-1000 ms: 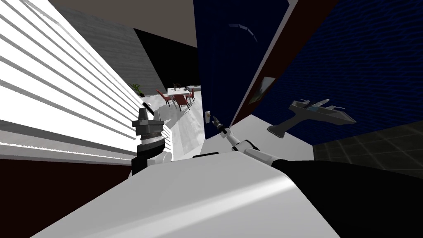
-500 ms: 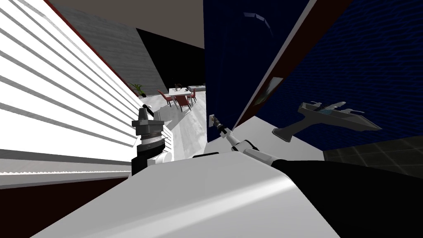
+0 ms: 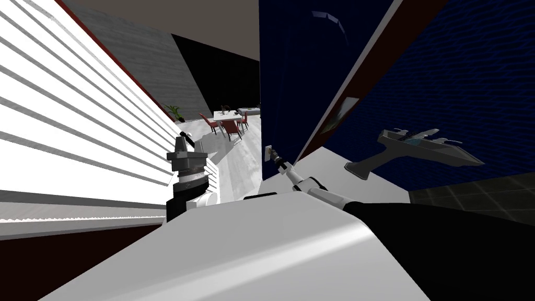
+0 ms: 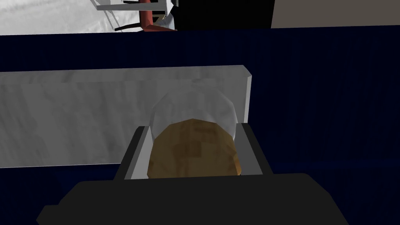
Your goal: Push the door open
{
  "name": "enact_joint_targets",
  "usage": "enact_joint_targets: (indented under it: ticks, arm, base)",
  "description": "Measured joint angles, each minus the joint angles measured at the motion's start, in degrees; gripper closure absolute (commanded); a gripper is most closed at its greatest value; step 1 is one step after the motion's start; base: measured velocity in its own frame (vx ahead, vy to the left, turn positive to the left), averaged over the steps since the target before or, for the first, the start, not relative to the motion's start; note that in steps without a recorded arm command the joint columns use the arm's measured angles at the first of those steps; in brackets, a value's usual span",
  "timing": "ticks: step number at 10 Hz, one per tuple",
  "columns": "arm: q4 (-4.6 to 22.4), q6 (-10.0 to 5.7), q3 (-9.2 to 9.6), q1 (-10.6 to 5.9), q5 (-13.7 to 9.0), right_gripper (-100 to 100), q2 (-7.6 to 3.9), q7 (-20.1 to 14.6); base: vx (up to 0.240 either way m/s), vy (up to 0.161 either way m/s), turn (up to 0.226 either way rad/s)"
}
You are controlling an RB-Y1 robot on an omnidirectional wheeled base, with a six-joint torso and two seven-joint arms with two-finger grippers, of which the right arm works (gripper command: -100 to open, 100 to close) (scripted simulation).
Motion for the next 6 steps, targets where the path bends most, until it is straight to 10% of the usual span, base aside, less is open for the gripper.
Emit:
enact_joint_targets:
  ticks: [6]
  arm:
    - [-0.2, 1.13, -1.31, 1.02, -0.7, 100, 0.62, 1.5]
  base:
    - [0.126, 0.073, -0.031]
